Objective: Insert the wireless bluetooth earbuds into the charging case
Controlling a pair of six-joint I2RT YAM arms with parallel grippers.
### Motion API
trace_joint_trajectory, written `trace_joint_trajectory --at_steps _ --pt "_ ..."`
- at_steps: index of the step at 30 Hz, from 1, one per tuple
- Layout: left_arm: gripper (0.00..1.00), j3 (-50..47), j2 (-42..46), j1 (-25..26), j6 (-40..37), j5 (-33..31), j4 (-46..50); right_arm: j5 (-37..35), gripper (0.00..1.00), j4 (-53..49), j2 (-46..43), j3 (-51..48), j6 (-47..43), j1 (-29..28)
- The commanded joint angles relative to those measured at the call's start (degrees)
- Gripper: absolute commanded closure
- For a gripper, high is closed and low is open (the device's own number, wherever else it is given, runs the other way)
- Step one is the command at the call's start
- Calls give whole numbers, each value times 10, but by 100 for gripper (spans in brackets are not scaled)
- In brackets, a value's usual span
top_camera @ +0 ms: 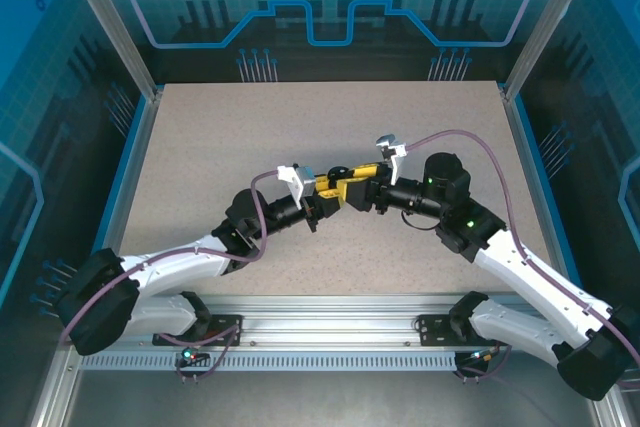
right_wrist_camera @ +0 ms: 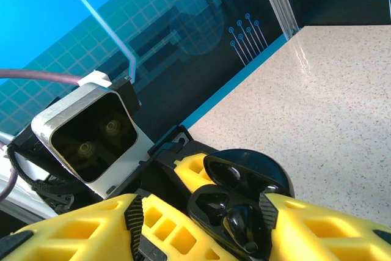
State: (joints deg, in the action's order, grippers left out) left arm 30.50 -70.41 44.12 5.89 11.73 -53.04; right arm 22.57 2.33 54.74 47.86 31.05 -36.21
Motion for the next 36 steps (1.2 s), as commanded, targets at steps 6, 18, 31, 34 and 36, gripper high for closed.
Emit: trace_joint_trajectory --at_steps 6,18,31,34,36 --pt "99 -2 6 3 -9 -9 -35 -20 32 -60 -4 47 -24 4" --pt "99 -12 15 3 -11 -2 -46 -57 19 -149 -37 79 -61 24" --pt "99 -32 65 3 -30 -7 -46 -42 0 -179 -32 75 -47 43" --pt "99 -28 111 3 -45 -30 19 -82 0 -207 -36 75 -34 47" --pt "99 -14 153 3 -54 -54 112 -114 0 -240 -36 74 -17 58"
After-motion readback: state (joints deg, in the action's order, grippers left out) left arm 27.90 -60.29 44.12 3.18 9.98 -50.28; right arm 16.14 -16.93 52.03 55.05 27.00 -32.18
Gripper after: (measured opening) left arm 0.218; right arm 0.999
